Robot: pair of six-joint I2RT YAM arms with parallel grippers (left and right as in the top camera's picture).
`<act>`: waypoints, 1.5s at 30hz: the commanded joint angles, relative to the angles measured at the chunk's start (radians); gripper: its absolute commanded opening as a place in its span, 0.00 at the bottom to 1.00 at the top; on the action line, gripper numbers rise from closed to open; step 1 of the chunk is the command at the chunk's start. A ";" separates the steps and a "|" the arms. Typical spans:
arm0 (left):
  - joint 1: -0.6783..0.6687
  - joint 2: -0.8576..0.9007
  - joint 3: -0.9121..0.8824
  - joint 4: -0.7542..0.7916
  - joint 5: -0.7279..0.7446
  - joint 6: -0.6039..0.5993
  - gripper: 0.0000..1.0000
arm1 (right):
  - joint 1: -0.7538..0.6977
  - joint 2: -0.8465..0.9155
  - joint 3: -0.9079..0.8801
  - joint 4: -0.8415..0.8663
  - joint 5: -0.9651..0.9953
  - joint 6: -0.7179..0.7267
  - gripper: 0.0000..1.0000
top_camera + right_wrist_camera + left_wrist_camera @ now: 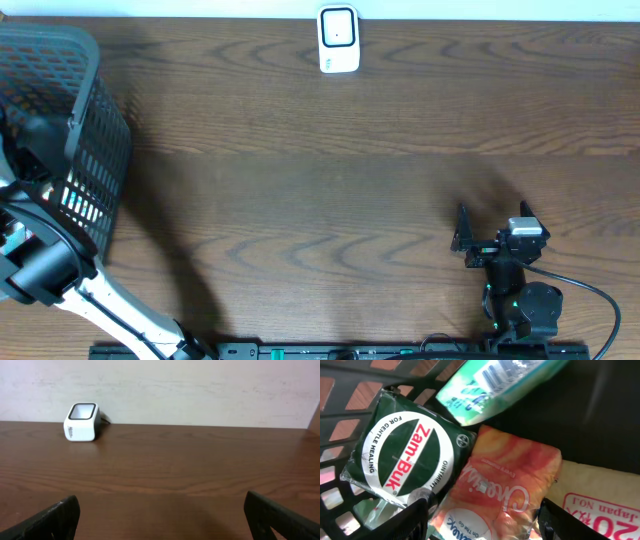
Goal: Scan the item barcode
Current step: 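Grasp the small orange packet in the basket with the left gripper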
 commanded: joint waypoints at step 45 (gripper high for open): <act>-0.141 -0.717 -0.028 0.185 1.041 -0.536 0.07 | -0.005 -0.003 -0.002 -0.004 0.001 -0.007 0.99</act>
